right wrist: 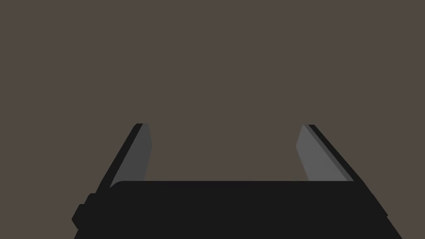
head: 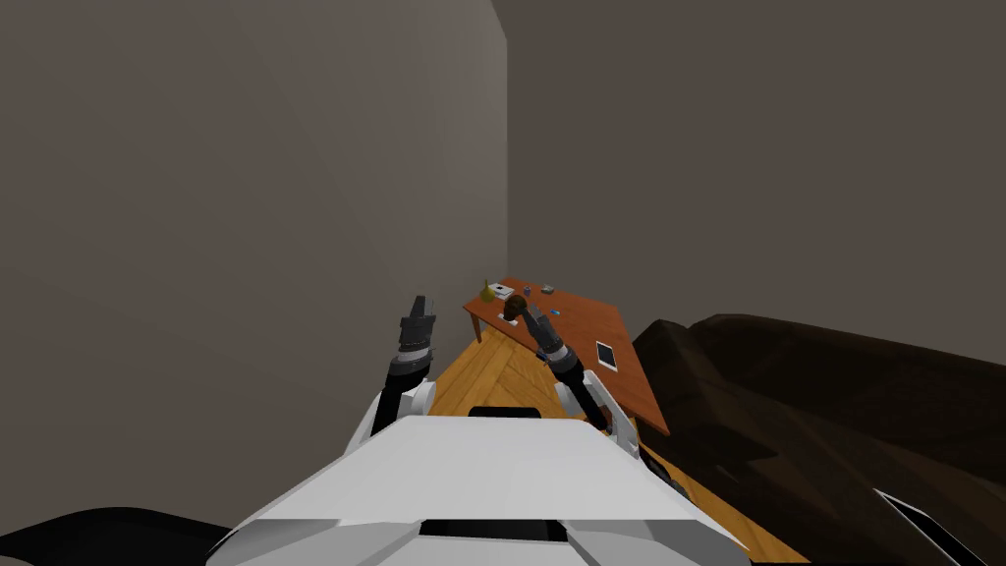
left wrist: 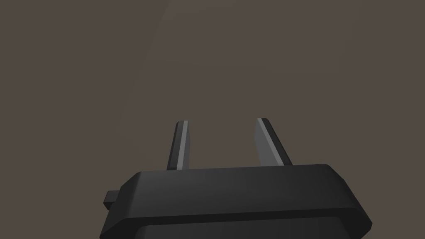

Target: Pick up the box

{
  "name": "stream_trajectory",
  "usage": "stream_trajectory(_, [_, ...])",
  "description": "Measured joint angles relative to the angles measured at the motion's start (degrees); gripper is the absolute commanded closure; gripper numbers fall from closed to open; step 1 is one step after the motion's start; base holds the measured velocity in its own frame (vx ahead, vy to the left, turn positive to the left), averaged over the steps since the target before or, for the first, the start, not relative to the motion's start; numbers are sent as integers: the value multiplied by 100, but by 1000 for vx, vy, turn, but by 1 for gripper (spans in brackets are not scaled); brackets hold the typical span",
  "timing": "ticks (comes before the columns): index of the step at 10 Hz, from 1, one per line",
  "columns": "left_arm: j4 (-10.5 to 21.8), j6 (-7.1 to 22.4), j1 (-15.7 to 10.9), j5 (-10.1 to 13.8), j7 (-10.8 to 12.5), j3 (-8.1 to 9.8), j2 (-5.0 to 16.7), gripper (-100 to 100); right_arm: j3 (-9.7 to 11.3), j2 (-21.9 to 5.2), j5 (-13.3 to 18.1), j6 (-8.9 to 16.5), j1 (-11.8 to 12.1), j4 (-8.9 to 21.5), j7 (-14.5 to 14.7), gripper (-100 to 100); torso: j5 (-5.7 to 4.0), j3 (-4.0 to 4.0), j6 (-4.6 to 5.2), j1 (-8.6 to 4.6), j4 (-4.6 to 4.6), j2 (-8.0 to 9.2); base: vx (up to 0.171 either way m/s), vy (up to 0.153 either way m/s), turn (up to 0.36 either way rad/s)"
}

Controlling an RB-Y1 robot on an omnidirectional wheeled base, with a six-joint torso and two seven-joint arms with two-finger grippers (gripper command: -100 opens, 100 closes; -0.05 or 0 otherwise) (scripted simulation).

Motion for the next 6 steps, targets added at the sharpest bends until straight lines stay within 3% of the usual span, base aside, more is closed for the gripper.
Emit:
stream_trajectory(3, [0, 0, 0, 0, 0, 0, 0, 0, 272, -97, 321, -223, -245, 434, 202, -100, -3, -10, 0, -16, -4, -18, -19, 39, -62])
stream_trajectory(6, [0, 0, 0, 0, 0, 0, 0, 0, 698, -327, 824, -439, -558, 867, 490, -100, -1, -7, -1, -4, -2, -12, -29, 55, -32])
